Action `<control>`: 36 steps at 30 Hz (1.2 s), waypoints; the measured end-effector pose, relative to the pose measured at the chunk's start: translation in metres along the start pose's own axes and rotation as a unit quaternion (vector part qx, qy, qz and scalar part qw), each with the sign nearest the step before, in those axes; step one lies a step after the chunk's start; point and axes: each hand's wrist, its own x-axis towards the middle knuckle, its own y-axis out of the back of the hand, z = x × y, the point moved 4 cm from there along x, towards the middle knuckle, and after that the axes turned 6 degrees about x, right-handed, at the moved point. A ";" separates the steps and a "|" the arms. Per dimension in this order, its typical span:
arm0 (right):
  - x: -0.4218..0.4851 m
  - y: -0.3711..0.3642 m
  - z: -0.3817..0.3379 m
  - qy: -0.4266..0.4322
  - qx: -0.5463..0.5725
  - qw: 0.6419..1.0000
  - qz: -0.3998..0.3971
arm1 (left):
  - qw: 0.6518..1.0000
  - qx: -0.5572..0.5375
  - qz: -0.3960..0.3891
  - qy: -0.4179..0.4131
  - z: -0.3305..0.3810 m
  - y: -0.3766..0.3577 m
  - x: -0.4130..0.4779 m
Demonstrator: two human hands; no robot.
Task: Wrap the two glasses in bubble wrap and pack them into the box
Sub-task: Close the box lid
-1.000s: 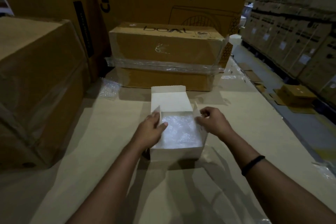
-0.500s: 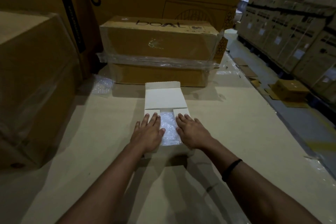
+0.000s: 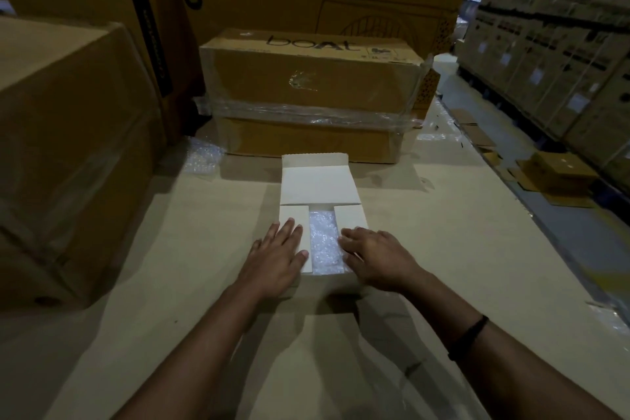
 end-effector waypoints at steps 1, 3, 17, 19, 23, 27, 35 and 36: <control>0.006 0.007 0.002 -0.007 0.030 0.999 0.040 | 1.000 -0.019 0.001 0.007 0.000 0.002 0.003; 0.024 0.017 0.012 -0.054 0.119 0.985 0.116 | 0.997 -0.073 0.014 0.026 0.000 0.004 0.012; 0.120 0.067 0.060 -0.255 0.586 0.749 0.175 | 0.994 -0.098 0.019 0.035 0.002 -0.005 0.033; 0.120 0.097 0.055 -0.218 0.585 0.755 0.198 | 0.993 -0.106 0.023 0.035 0.001 -0.007 0.034; 0.109 0.144 0.038 -0.169 0.534 0.804 0.200 | 0.990 -0.133 0.046 0.030 0.000 -0.007 0.035; 0.083 0.146 0.025 -0.122 0.472 0.858 0.162 | 0.967 -0.196 0.155 0.053 -0.003 -0.001 0.029; 0.019 0.104 0.018 -0.081 0.326 0.923 0.189 | 0.809 -0.525 0.258 0.046 -0.003 0.074 0.007; 0.012 0.099 0.018 -0.078 0.311 0.927 0.195 | 0.813 -0.524 0.252 0.024 -0.002 0.083 0.006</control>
